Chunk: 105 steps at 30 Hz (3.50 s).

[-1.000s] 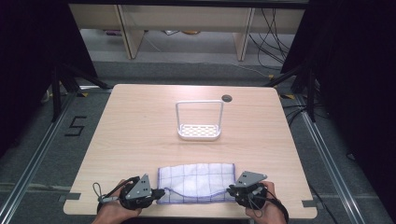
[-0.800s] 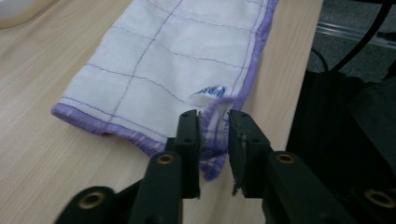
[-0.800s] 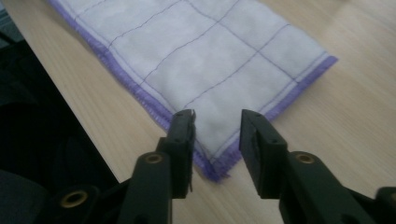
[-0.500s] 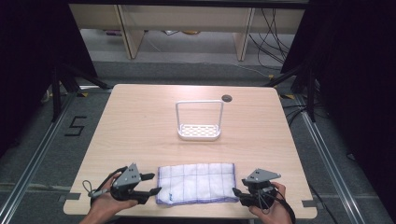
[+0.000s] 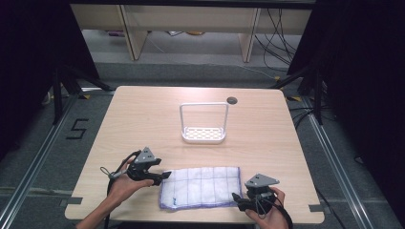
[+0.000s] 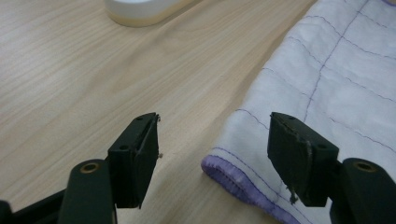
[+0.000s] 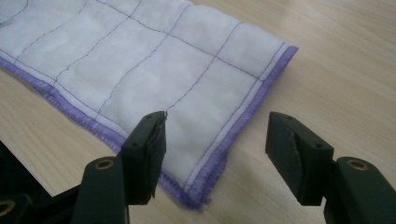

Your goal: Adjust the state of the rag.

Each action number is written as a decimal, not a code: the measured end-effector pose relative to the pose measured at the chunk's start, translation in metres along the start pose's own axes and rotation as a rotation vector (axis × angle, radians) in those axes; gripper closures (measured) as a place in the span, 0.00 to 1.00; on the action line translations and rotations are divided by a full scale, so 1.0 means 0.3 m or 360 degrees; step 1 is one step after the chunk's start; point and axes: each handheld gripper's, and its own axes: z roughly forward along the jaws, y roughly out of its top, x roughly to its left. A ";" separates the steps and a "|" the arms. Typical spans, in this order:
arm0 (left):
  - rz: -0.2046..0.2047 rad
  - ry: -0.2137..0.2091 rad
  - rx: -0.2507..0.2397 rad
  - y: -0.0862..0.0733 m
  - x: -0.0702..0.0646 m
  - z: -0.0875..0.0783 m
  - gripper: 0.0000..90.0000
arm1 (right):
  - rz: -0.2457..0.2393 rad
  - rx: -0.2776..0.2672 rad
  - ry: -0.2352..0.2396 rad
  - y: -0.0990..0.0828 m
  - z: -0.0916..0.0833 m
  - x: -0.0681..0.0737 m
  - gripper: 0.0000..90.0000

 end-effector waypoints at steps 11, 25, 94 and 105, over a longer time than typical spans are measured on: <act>0.0010 -0.0012 0.0064 -0.010 -0.012 0.041 0.36 | -0.0003 0.0032 -0.0019 -0.016 0.021 0.001 0.43; 0.0111 -0.0091 0.0111 -0.036 -0.029 0.044 0.60 | 0.0019 0.0088 -0.0036 -0.029 0.040 0.009 0.48; 0.0128 -0.0620 -0.0039 -0.079 -0.340 -0.040 0.91 | -0.0399 0.0073 0.0164 0.423 0.320 -0.063 0.92; 0.0116 -0.0721 0.0007 -0.067 -0.396 0.008 0.78 | -0.0379 0.0140 0.0159 0.434 0.379 -0.084 0.72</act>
